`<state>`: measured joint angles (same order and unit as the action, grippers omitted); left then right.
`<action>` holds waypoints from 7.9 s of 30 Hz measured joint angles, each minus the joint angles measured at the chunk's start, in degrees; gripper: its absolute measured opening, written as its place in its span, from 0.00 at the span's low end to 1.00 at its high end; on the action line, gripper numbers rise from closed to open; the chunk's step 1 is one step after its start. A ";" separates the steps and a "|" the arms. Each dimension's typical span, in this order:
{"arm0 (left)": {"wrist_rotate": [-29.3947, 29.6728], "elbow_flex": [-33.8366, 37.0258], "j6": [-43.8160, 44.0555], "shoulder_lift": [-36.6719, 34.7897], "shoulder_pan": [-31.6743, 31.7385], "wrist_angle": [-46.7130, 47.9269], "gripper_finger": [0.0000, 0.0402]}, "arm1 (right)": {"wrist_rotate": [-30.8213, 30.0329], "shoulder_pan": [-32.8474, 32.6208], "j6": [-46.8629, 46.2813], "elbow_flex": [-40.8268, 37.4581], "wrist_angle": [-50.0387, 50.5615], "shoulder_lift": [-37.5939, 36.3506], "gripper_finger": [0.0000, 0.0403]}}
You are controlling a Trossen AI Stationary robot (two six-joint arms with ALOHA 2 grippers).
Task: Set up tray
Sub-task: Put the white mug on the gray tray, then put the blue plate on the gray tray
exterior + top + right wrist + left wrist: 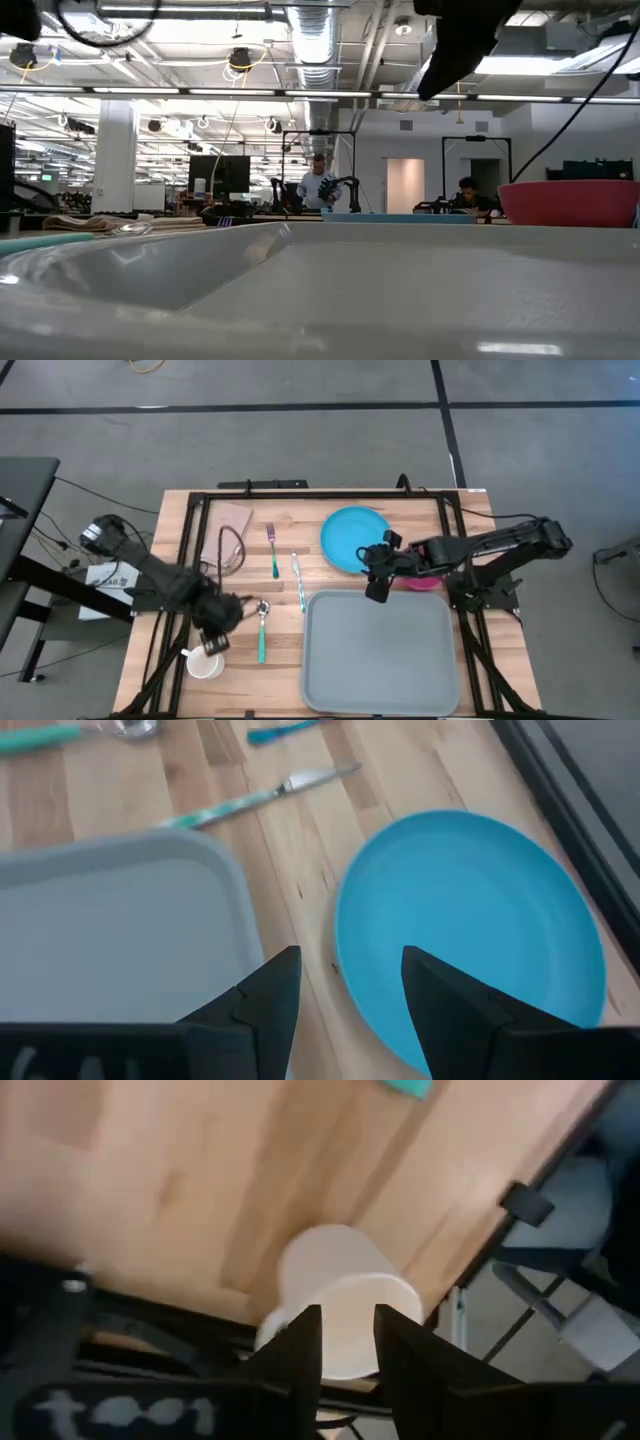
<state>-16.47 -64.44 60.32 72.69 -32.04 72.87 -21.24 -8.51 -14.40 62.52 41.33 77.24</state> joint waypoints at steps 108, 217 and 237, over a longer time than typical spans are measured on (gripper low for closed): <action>19.48 -11.00 -52.64 31.21 27.88 -40.50 0.00 | -1.99 -7.13 -7.67 0.00 12.25 -3.98 0.42; 36.25 -66.65 -50.08 33.59 29.10 17.14 0.17 | 12.18 10.95 11.95 5.57 4.80 25.33 0.32; 36.37 -66.65 -50.06 33.63 29.05 17.09 0.17 | 8.75 13.62 9.34 5.67 -1.77 30.98 0.27</action>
<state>19.90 -131.09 10.26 106.32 -2.98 89.96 -12.49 5.11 -5.06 68.19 39.56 108.22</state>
